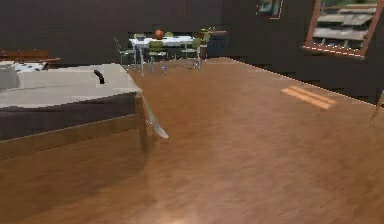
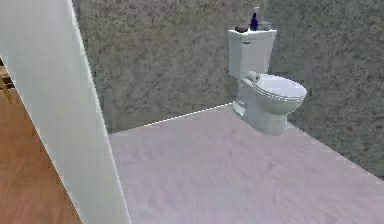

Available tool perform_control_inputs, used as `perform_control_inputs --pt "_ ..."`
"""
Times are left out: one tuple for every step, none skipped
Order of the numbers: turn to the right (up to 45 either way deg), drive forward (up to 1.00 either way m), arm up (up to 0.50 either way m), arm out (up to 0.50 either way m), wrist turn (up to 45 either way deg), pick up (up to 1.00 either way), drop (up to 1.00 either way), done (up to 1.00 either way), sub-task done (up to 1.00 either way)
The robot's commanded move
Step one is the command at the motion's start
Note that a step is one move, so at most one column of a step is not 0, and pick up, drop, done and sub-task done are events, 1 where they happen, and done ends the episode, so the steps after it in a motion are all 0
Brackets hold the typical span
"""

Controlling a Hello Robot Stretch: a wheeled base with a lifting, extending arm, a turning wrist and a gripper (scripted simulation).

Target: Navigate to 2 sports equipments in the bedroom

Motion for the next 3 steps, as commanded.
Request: perform_control_inputs --pt "0.0 1.00 0.00 0.00 0.0 0.00 0.00 0.00 0.00" --pt "3.0 0.00 0.00 0.00 0.0 0.00 0.00 0.00 0.00" --pt "0.0 1.00 0.00 0.00 0.0 0.00 0.00 0.00 0.00"
